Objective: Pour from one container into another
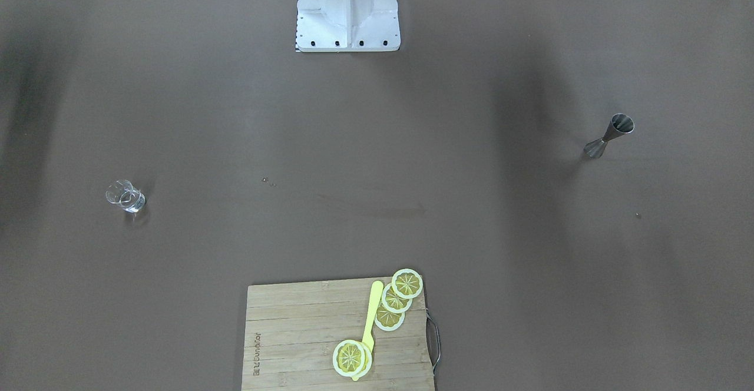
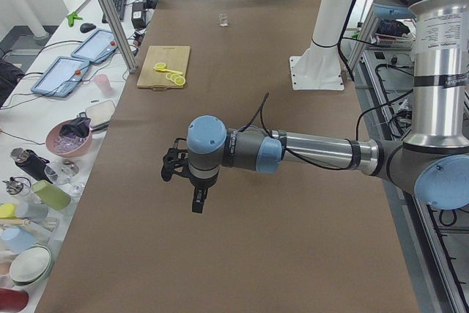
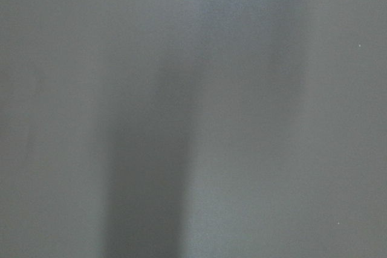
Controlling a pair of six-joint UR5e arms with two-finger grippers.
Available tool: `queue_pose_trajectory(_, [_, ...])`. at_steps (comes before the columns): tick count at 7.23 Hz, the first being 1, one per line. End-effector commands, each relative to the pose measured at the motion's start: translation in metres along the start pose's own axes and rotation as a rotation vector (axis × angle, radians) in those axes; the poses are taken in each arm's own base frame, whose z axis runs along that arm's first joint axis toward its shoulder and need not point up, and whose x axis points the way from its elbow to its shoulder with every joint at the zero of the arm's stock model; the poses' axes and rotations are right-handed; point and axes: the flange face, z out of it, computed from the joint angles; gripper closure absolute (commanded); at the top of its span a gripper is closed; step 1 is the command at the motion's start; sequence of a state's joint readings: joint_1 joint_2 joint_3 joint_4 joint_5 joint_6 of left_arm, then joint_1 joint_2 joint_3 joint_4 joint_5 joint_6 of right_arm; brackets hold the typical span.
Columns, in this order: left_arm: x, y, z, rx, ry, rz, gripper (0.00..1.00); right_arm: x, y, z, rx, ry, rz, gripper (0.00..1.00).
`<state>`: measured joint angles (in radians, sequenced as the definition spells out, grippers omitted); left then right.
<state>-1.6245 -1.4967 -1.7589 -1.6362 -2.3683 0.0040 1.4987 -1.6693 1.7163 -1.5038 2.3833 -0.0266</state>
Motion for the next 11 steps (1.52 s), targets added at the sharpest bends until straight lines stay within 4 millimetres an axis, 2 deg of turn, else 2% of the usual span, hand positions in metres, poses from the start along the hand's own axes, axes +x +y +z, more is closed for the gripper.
queue_pose_trajectory(1, [0.008,-0.004,-0.008,0.020,-0.001,0.002,0.02,0.000,0.001,0.000,0.000,-0.004,-0.001,0.00])
queue_pose_trajectory(4, [0.017,-0.014,-0.017,0.086,-0.001,0.061,0.02,-0.007,-0.008,-0.006,0.014,-0.003,-0.016,0.00])
queue_pose_trajectory(5, [0.027,-0.023,-0.027,0.109,0.003,0.030,0.02,-0.009,-0.008,-0.008,0.018,-0.006,-0.020,0.00])
queue_pose_trajectory(6, [0.029,-0.026,-0.028,0.139,0.005,0.033,0.02,-0.016,-0.012,-0.015,0.042,-0.012,-0.045,0.00])
queue_pose_trajectory(8, [0.039,-0.028,-0.036,0.185,0.010,0.011,0.02,-0.011,-0.005,-0.009,0.039,-0.004,-0.046,0.00])
queue_pose_trajectory(9, [0.055,-0.028,-0.042,0.194,0.016,0.012,0.02,-0.015,-0.007,-0.010,0.042,0.001,-0.059,0.00])
queue_pose_trajectory(11, [0.107,-0.019,-0.042,0.252,0.045,-0.012,0.03,-0.040,-0.020,0.009,0.033,0.054,-0.155,0.00])
